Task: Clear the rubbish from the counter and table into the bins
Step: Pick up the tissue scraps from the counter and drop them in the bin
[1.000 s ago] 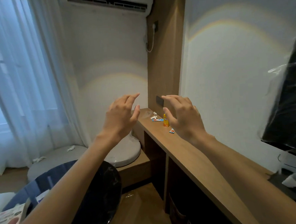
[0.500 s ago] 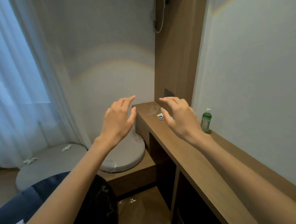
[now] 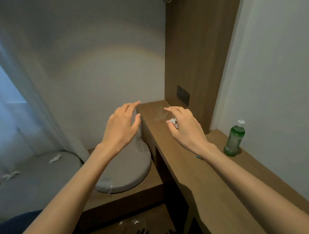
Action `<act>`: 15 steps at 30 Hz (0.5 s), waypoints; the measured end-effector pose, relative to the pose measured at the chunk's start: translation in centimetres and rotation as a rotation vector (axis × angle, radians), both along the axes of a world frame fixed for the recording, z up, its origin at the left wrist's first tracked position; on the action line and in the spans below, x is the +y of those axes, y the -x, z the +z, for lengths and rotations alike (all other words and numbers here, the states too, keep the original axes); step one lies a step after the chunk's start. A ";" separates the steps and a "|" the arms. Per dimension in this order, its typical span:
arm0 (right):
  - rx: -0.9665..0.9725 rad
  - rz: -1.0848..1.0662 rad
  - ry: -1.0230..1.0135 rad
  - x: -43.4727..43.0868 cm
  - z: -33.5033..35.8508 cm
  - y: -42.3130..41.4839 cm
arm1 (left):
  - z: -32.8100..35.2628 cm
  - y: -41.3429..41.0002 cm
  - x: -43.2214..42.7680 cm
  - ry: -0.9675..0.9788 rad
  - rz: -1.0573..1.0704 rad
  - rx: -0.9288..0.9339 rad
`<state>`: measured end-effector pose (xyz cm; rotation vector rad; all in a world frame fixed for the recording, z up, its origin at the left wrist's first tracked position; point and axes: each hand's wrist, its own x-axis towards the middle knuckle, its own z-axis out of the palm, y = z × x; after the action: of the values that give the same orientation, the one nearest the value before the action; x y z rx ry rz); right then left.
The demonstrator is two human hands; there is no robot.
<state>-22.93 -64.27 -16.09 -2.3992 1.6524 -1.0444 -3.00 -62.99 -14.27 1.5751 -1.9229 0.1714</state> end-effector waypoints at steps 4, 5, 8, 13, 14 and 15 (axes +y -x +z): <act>-0.009 0.029 -0.075 -7.4 -1.5 0.1 | -1.3 -0.1 -6.6 -0.049 0.019 0.015; -0.013 0.031 -0.092 -9.1 -1.9 0.1 | -1.7 -0.2 -8.2 -0.065 0.019 0.017; -0.018 0.012 -0.127 -14.0 -3.3 -0.4 | -3.4 -0.7 -13.2 -0.111 0.003 0.020; -0.012 -0.024 -0.184 -22.2 -6.8 -2.1 | -7.2 -1.8 -22.5 -0.181 -0.051 0.041; -0.009 -0.034 -0.197 -23.4 -7.3 -2.3 | -7.7 -2.0 -23.9 -0.193 -0.069 0.043; -0.011 -0.058 -0.208 -25.6 -8.2 -2.9 | -8.4 -2.4 -26.5 -0.205 -0.091 0.045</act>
<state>-20.05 -89.85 -24.25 -2.2241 1.7410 -0.8435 -0.63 -89.51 -22.71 1.6018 -2.0251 -0.1022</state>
